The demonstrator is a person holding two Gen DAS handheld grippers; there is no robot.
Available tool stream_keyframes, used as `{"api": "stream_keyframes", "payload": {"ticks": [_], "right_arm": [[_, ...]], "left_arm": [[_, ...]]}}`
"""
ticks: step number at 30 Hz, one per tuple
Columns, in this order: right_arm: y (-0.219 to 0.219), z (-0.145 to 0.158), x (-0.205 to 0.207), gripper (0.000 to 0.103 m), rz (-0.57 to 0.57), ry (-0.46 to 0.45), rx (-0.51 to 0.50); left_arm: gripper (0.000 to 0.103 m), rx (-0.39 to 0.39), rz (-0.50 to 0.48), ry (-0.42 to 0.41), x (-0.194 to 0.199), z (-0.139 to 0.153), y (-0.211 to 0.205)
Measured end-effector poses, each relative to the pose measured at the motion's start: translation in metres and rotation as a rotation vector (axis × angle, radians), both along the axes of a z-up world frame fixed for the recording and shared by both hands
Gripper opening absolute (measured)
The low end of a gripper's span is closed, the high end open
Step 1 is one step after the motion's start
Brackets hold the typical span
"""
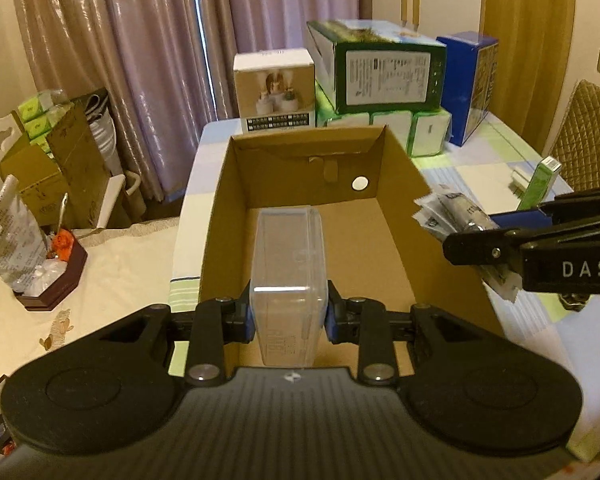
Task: Organize objects
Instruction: 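Open the left tool to drop the clear box while the right tool drops the packet into the cardboard box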
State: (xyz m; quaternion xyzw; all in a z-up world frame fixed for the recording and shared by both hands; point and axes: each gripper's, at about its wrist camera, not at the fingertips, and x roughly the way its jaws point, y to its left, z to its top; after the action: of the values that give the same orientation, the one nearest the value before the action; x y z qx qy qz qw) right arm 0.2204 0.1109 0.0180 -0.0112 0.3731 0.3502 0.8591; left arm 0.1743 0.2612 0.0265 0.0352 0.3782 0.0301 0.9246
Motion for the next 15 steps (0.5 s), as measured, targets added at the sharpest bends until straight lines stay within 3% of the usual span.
{"api": "stream_keyframes", "payload": {"ticks": [4,5,6,7,15], "right_arm": [[0.008,-0.008,0.01,0.034,-0.002,0.002,-0.008],[0.008,-0.011,0.012,0.034,-0.008,0.004,-0.008],[0.008,-0.012,0.014,0.034,-0.012,0.007,-0.008],[0.008,-0.014,0.017,0.034,-0.016,0.009,-0.008],[0.014,-0.018,0.021,0.034,0.001,0.006,-0.01]], "left_arm": [[0.027,-0.012,-0.02,0.01,0.017,-0.013,0.003],[0.031,-0.009,-0.019,0.01,0.022,-0.017,0.004],[0.042,-0.004,-0.015,0.006,0.024,-0.02,0.006],[0.045,-0.006,-0.011,-0.001,0.025,-0.021,0.007],[0.051,-0.031,0.039,-0.045,0.01,-0.01,0.024]]}}
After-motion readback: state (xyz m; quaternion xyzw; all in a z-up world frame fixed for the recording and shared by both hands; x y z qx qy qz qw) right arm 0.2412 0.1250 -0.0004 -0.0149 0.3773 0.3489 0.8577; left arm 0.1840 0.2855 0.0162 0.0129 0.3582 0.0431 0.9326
